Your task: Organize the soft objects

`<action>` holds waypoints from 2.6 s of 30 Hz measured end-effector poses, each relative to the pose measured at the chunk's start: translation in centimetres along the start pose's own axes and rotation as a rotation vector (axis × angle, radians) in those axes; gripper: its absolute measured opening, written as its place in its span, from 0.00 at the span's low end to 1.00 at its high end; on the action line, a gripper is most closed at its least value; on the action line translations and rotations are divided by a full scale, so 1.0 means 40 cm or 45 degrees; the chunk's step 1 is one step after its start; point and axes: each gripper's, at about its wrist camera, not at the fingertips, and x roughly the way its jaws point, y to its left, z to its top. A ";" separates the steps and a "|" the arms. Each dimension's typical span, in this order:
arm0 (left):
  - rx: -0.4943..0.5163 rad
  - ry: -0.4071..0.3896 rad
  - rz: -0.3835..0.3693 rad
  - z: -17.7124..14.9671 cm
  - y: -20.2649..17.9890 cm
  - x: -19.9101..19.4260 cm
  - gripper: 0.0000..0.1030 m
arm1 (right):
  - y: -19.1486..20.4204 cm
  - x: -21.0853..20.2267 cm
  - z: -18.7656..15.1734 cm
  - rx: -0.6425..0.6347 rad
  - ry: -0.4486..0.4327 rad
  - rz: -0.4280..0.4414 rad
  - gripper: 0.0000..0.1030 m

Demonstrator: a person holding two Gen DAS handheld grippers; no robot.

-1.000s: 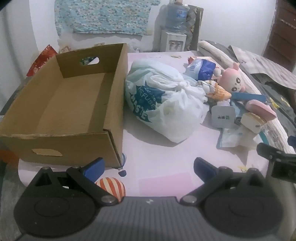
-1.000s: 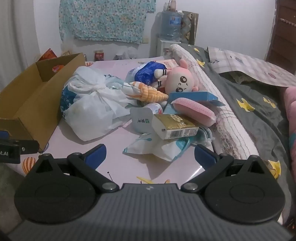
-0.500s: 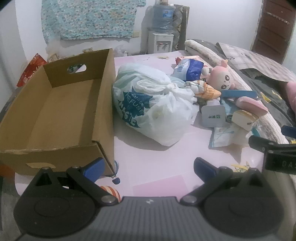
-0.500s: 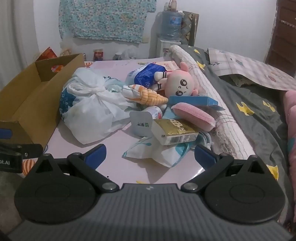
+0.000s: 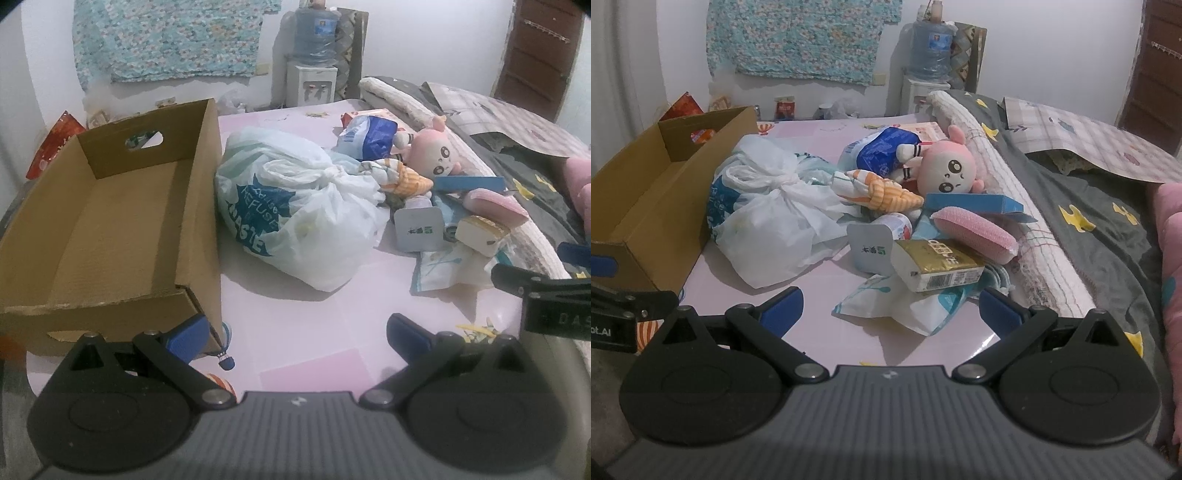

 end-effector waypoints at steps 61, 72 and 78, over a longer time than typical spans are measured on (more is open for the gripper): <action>0.018 -0.016 -0.002 0.017 -0.005 0.000 1.00 | -0.008 -0.001 0.008 0.010 -0.002 -0.017 0.99; 0.021 -0.016 -0.001 0.019 -0.002 0.000 1.00 | -0.009 -0.002 0.007 0.010 -0.002 -0.018 0.99; 0.029 -0.021 0.001 0.019 -0.003 -0.004 1.00 | -0.016 0.002 0.003 0.029 -0.009 -0.015 0.99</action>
